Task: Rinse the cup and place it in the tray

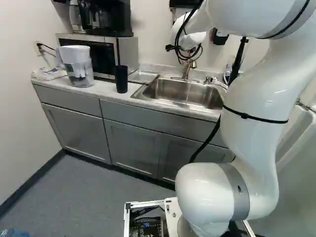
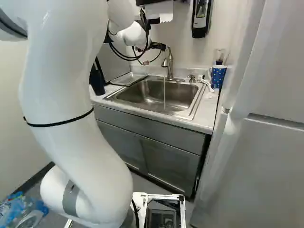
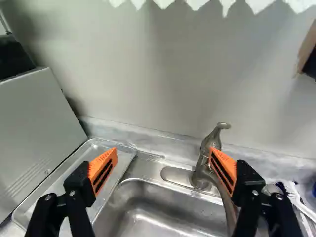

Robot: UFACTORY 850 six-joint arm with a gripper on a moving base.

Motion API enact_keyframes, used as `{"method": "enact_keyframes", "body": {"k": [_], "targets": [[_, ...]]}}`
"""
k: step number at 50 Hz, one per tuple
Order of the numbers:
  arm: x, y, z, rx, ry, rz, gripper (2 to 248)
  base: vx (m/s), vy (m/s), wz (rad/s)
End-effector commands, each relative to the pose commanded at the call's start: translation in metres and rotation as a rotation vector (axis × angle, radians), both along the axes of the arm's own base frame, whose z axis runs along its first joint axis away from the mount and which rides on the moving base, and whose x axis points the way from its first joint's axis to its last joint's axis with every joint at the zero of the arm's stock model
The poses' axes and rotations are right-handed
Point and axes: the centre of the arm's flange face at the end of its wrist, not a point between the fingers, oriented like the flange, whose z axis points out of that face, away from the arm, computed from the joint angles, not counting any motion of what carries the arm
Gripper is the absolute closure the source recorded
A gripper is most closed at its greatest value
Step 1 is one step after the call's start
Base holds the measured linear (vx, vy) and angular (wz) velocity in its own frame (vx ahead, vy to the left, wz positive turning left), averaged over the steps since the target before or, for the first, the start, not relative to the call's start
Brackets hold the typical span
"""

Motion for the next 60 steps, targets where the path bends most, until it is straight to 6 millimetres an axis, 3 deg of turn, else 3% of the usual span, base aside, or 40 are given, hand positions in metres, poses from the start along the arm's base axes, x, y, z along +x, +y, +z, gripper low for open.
{"method": "enact_keyframes", "body": {"k": [19,60], "targets": [[-0.024,-0.003,0.019,0.001,0.006,-0.010,3,0.000,0.000,0.000],[-0.074,-0.026,0.010,0.017,0.128,-0.062,3,0.000,0.000,0.000]]}}
